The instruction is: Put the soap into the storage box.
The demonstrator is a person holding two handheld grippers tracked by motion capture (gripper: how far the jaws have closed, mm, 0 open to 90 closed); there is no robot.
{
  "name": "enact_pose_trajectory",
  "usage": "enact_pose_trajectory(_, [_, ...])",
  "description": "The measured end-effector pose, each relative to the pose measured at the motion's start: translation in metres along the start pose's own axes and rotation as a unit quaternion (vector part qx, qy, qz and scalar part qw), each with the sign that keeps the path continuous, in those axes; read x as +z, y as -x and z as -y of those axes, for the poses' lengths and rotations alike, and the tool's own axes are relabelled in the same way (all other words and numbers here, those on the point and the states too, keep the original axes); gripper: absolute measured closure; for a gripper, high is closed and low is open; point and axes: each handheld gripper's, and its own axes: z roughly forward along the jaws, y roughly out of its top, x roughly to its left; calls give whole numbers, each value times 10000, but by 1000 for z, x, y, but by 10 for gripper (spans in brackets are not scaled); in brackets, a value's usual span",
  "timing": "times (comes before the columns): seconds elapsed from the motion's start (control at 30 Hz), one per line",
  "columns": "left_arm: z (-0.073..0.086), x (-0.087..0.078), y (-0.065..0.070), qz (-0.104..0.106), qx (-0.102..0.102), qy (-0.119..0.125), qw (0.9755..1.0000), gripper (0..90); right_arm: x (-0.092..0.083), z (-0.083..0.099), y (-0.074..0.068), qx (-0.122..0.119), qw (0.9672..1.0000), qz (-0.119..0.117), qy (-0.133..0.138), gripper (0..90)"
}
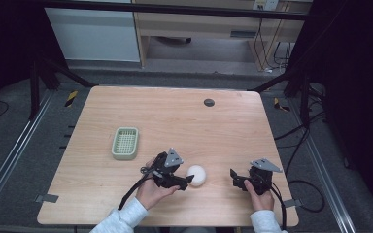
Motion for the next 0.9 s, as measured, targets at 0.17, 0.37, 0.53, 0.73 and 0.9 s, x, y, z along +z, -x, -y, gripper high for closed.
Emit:
enact_pose_trajectory(0.17, [-2, 7, 4, 48, 60, -120, 9999, 226, 0, 0, 0, 24, 10000, -12, -6, 40])
enact_pose_trajectory(0.37, [-4, 11, 6, 13, 104, -123, 9999, 219, 0, 0, 0, 22, 10000, -21, -6, 40])
enact_pose_trajectory(0.53, [-4, 19, 10, 36, 178, -238, 9996, 204, 0, 0, -1, 44, 10000, -39, -31, 40])
enact_pose_trajectory(0.73, [-4, 25, 12, 30, 185, -295, 9994, 185, 0, 0, -1, 44, 10000, -45, -40, 40])
enact_pose_trajectory(0.9, [-3, 29, 12, 38, 241, -436, 9987, 162, 1, 0, 0, -7, 10000, -11, -24, 40])
